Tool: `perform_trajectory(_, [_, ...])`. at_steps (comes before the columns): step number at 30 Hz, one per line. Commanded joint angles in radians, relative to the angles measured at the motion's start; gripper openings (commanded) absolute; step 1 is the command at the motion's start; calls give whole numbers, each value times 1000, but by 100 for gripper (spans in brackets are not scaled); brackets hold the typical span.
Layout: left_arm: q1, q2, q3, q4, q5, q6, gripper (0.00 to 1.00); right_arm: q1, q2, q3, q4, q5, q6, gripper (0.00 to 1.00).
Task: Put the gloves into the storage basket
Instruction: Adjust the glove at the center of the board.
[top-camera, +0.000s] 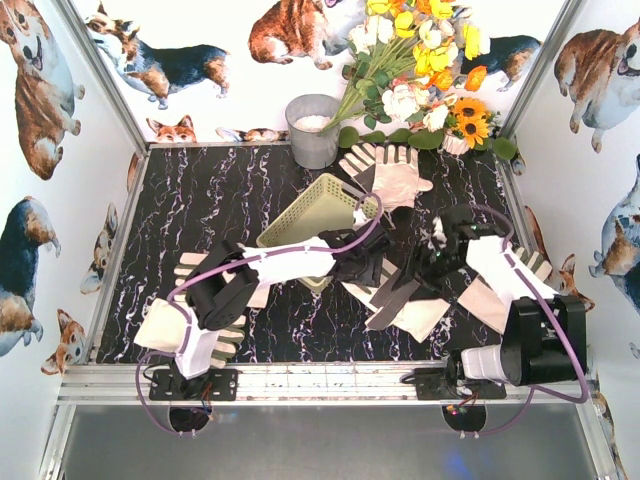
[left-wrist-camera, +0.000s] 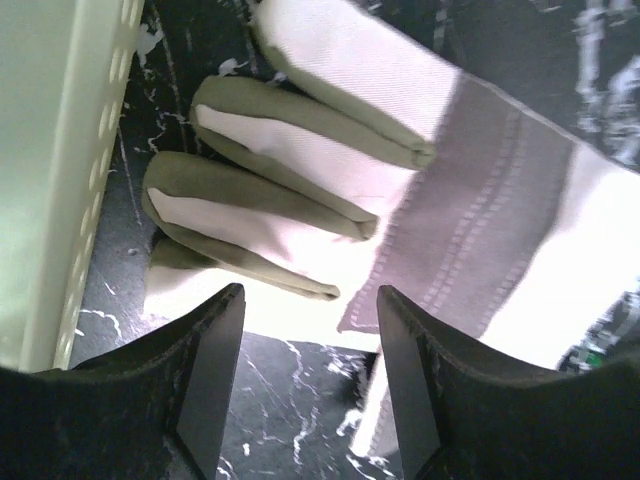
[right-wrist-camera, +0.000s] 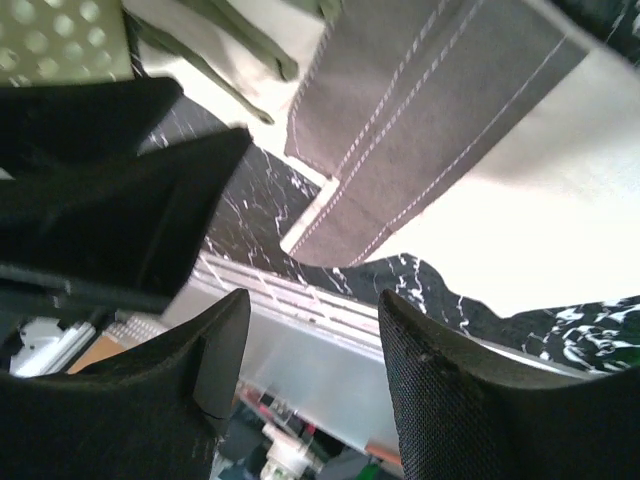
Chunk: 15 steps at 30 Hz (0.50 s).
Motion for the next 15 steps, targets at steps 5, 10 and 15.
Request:
perform_trajectory(5, [-27, -238, -139, 151, 103, -26, 57, -72, 62, 154, 46, 87, -46, 57])
perform_trajectory(10, [-61, -279, -240, 206, 192, -67, 61, -126, 184, 205, 95, 93, -68, 59])
perform_trajectory(15, [-102, -267, -326, 293, 273, -119, 62, -143, 317, 279, 88, 56, -99, 61])
